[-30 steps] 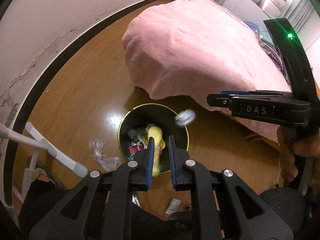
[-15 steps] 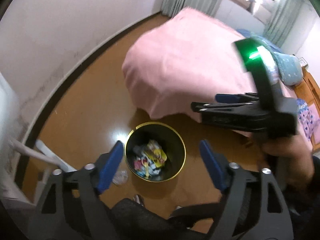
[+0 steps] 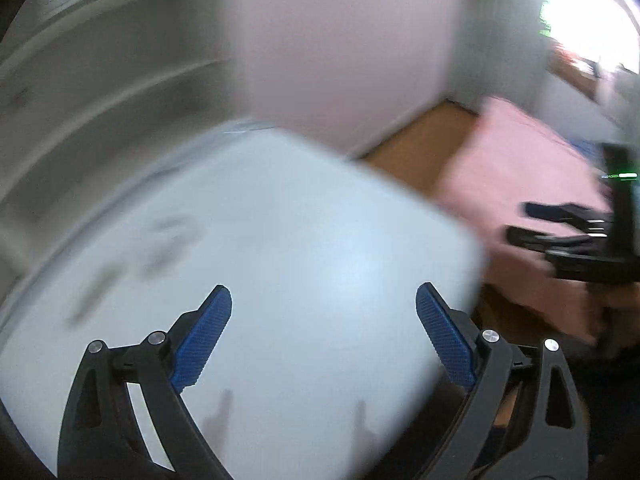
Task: Collect trash
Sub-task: 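Return both tools to the desk toward the wrapper and tissue, then grasp the white tissue with the right tool while the left tool grasps the wrapper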
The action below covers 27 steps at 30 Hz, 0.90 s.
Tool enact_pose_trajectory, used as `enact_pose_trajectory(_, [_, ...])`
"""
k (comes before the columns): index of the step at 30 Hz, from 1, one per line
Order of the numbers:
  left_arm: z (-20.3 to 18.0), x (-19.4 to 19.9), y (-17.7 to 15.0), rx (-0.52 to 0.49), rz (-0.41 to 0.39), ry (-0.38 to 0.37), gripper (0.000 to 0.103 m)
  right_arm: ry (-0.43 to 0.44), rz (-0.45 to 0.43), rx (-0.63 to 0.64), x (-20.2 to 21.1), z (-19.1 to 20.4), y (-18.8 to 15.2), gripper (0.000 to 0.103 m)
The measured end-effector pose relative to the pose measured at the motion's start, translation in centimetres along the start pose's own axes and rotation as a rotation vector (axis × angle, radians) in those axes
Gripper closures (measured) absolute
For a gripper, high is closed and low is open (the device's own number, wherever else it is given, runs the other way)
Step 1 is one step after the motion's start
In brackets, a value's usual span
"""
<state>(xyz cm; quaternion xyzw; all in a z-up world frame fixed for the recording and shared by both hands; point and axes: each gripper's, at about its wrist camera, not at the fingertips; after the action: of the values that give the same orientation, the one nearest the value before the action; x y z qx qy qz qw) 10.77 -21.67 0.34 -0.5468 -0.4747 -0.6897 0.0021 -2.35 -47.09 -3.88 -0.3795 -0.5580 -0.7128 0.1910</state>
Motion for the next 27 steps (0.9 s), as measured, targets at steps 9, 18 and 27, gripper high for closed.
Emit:
enact_pose_trajectory(9, [15.8,1.7,-5.1,0.245,0.039,0.237,0.012,0.233,0.108,0.255,-10.4,19.8,9.0,0.027])
enact_pose_trajectory(18, [19.0,-0.5,-5.4,0.255,0.066,0.239,0.012,0.213,0.178,0.258,-17.6,25.9,13.0,0.029])
enact_pose_trajectory(27, [18.6,-5.0,-1.6,0.165,0.087,0.236,0.013,0.234,0.157,0.269,-15.8,24.1,11.6,0.064])
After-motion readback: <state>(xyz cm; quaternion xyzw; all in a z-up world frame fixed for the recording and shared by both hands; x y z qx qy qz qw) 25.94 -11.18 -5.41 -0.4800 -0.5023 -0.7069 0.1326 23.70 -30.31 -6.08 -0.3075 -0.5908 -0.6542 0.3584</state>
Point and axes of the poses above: each gripper's, at about its wrist camera, not at the fingertips, and x roughly against the way its jaws point, z to its left, y to its top, and after that the axes turned 2 degrees about -y, right-handed
